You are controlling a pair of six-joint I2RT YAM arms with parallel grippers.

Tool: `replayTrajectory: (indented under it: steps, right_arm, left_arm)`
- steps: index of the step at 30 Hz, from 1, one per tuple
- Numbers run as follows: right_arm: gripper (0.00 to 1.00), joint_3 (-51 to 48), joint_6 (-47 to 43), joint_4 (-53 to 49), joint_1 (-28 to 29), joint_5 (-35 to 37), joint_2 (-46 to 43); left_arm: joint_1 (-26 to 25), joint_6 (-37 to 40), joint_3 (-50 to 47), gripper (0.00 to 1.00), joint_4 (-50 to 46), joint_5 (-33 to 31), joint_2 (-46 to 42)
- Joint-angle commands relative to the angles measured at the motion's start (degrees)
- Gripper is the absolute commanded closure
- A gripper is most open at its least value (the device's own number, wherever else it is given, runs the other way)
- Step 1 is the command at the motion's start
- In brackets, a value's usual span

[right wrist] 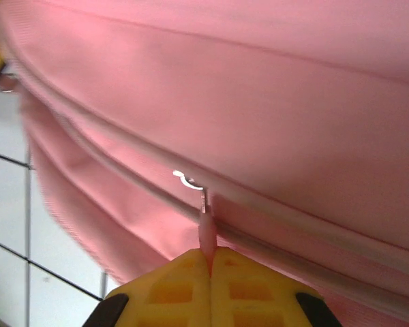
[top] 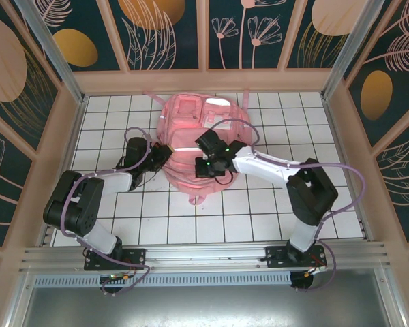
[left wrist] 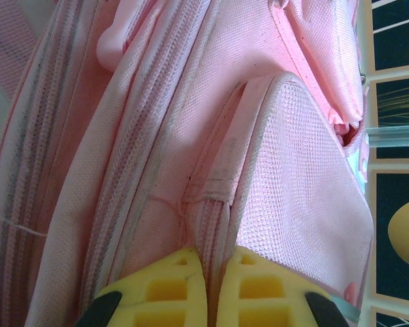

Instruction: Pack the student bag

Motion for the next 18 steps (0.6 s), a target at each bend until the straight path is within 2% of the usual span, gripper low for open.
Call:
replayTrajectory:
  steps: [1, 7, 12, 18]
  right_arm:
    - [1.0, -2.9, -5.5, -9.4, -4.1, 6.3, -3.2]
    - [1.0, -5.2, -15.4, -8.8, -10.8, 9.1, -6.6]
    - [1.0, -4.7, -24.0, -9.0, -14.7, 15.7, -6.7]
    - [1.0, -3.5, -27.4, -7.1, -17.2, 12.6, -7.1]
  left_arm:
    - [0.3, 1.5, 2.9, 1.0, 2.6, -2.9, -0.7]
    - [0.7, 5.7, 4.8, 1.0, -3.1, -3.5, -3.0]
    - [1.7, 8.8, 6.2, 1.0, -7.4, -3.8, -4.1]
    - [3.7, 11.0, 7.7, 1.0, -10.2, -4.4, -3.9]
